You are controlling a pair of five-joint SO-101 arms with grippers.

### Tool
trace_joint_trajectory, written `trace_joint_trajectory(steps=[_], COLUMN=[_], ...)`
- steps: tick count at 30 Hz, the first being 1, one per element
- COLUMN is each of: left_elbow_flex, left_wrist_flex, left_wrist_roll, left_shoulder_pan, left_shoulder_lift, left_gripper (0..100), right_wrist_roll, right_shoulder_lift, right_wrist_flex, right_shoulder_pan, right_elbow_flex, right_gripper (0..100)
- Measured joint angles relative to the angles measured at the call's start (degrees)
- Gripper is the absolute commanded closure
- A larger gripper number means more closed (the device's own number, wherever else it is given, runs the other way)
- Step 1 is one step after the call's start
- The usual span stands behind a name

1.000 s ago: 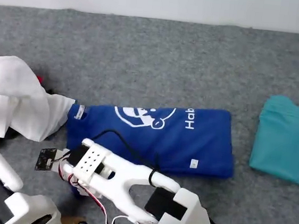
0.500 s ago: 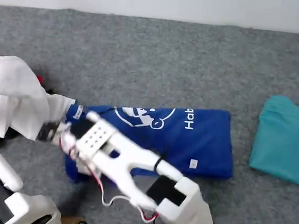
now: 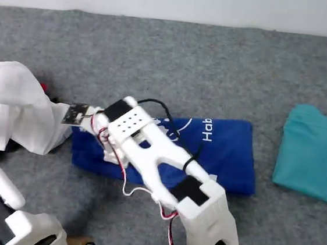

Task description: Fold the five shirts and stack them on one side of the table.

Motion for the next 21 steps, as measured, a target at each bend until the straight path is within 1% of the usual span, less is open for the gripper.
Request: trace_joint_trajectory(steps=[1, 6, 10, 15, 16, 18, 21], left_elbow_flex=[0.0, 0.0, 0.0, 0.0, 0.0, 0.0, 0.0], left_wrist_flex=[0.0, 0.0, 0.0, 0.0, 0.0, 0.0, 0.0], left_wrist_roll=[0.0, 0.0, 0.0, 0.0, 0.0, -0.1, -0.1], left_shoulder_pan=[0.0, 0.0, 0.0, 0.0, 0.0, 0.0, 0.0], left_shoulder_lift=[0.0, 0.0, 0.0, 0.0, 0.0, 0.0, 0.0], left_gripper=[98, 98, 98, 98, 98, 98, 98], right_wrist_roll=[0.1, -1.6, -2.5, -2.6, -2.6, -2.6, -2.6], right_shoulder_lift=[1.0, 4.4, 5.9, 6.0, 6.0, 6.0, 6.0], right_wrist_flex=[-0.1, 0.1, 3.8, 10.1, 11.1, 13.0, 14.9], right_shoulder_pan=[0.9, 5.9, 8.0, 7.7, 7.6, 6.5, 3.6], right_elbow_flex=[-0.9, -7.4, -14.6, -21.4, -22.5, -24.3, -25.1], right_gripper=[74.0, 76.5, 82.1, 97.6, 99.5, 97.8, 98.8])
